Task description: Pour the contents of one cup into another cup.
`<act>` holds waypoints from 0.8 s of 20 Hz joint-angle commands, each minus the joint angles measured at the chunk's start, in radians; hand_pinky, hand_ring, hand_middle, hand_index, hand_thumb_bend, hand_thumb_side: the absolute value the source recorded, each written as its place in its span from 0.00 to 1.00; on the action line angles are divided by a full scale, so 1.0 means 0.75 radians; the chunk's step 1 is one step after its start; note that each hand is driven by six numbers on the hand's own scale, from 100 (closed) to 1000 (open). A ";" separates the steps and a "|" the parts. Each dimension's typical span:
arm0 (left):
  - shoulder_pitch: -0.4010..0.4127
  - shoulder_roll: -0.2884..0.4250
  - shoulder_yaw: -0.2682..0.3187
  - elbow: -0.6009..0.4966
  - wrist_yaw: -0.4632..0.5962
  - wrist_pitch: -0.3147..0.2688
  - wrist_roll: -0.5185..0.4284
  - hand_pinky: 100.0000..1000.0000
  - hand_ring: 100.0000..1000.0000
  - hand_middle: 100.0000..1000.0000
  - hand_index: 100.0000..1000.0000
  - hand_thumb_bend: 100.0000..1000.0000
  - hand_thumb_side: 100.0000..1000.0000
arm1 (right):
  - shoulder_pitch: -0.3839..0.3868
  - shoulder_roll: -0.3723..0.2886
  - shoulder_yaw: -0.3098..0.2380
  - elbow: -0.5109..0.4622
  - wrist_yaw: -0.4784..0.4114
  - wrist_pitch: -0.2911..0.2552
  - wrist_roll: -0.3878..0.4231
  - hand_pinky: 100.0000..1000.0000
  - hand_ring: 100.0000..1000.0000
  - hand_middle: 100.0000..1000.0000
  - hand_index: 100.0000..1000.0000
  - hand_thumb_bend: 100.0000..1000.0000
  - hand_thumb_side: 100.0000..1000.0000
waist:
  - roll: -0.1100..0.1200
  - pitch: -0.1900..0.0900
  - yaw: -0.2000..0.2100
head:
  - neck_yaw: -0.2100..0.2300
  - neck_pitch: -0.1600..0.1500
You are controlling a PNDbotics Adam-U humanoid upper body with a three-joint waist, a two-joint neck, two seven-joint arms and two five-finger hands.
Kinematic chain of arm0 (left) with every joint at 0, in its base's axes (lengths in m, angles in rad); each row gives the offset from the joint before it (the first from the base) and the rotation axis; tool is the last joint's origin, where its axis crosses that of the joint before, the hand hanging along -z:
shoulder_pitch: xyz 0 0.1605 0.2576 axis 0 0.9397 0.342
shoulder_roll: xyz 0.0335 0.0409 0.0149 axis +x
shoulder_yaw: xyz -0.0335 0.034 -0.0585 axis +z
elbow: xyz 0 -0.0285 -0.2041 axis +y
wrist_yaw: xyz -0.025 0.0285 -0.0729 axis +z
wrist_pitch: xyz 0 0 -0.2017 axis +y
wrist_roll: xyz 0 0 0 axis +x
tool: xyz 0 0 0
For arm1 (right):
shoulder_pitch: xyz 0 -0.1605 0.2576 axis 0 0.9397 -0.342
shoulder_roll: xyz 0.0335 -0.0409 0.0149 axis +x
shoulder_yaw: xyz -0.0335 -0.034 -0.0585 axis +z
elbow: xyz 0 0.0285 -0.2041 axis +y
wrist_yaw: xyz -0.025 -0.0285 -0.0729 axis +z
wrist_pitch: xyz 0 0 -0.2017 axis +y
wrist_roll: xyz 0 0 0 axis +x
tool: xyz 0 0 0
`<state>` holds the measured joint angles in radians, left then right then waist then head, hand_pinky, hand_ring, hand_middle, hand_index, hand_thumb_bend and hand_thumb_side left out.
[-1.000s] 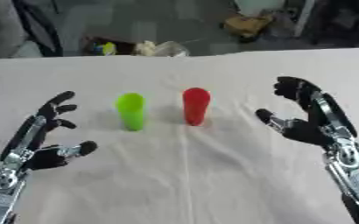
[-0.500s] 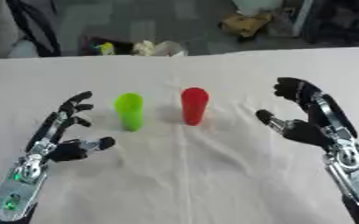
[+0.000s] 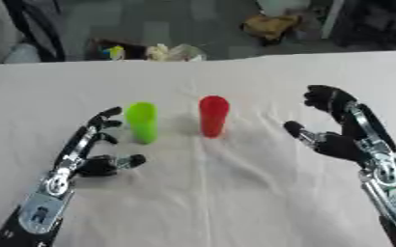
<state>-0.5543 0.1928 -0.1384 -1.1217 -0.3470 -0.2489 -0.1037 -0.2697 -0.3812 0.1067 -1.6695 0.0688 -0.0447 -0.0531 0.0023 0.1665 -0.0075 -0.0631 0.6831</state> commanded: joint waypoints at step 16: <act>-0.141 -0.020 0.003 0.147 -0.117 0.004 0.170 0.55 0.81 0.88 0.94 0.80 0.38 | -0.025 -0.008 0.008 -0.011 -0.012 -0.005 0.013 0.88 0.75 0.70 0.82 0.56 0.20 | -0.002 0.000 -0.036 | 0.016 -0.016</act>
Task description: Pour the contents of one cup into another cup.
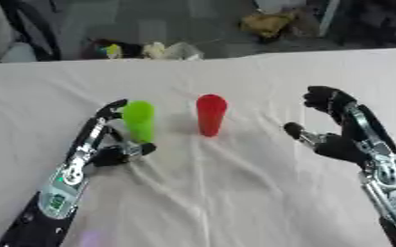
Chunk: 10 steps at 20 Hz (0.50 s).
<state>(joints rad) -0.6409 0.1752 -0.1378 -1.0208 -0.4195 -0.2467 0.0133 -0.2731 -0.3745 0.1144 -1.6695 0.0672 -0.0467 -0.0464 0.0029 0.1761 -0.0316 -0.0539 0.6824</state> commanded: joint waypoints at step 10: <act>-0.077 -0.005 0.000 0.066 -0.085 -0.006 0.027 0.54 0.79 0.85 0.93 0.80 0.39 | -0.025 -0.014 0.001 -0.010 -0.012 -0.004 0.010 0.88 0.75 0.70 0.82 0.56 0.20 | -0.005 -0.006 -0.018 | 0.008 -0.021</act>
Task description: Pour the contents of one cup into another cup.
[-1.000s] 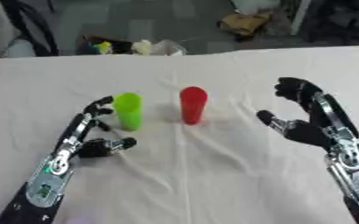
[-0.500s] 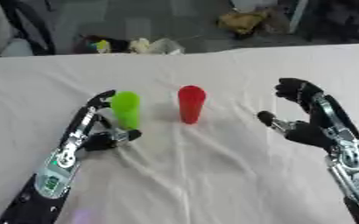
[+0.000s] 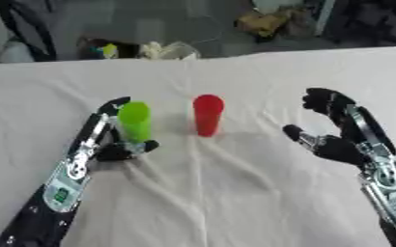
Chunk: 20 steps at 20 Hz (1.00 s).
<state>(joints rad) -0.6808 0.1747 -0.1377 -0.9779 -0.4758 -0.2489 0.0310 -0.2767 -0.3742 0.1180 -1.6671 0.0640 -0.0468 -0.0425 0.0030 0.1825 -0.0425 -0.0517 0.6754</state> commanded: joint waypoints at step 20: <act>-0.055 -0.029 0.018 0.031 0.104 -0.006 0.091 0.37 0.35 0.46 0.86 0.43 0.22 | -0.031 -0.013 -0.002 -0.015 -0.011 -0.001 0.012 0.88 0.75 0.70 0.82 0.55 0.20 | -0.019 -0.007 -0.016 | 0.008 -0.025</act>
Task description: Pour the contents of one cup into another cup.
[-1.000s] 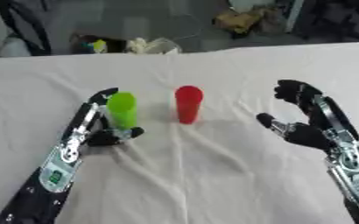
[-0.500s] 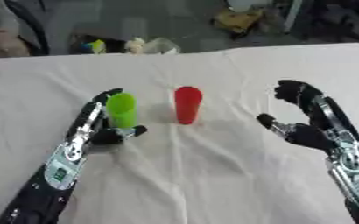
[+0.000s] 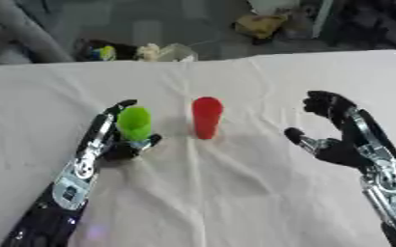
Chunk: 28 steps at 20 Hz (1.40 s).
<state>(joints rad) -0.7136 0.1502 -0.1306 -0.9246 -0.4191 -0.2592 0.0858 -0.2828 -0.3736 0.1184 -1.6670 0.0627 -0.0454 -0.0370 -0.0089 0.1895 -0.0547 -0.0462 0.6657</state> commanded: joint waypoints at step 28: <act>0.113 0.180 -0.077 -0.631 0.277 0.081 -0.005 0.32 0.25 0.42 0.83 0.08 0.08 | -0.168 -0.015 0.092 0.268 0.019 -0.005 -0.014 0.84 0.72 0.66 0.81 0.55 0.11 | 0.034 -0.048 0.097 | -0.053 -0.006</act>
<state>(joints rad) -0.6161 0.2571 -0.1814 -1.3595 -0.2230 -0.1993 0.0914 -0.3913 -0.3657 0.1827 -1.4791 0.0624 -0.0500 -0.0485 0.0170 0.1710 0.0204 -0.0803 0.6658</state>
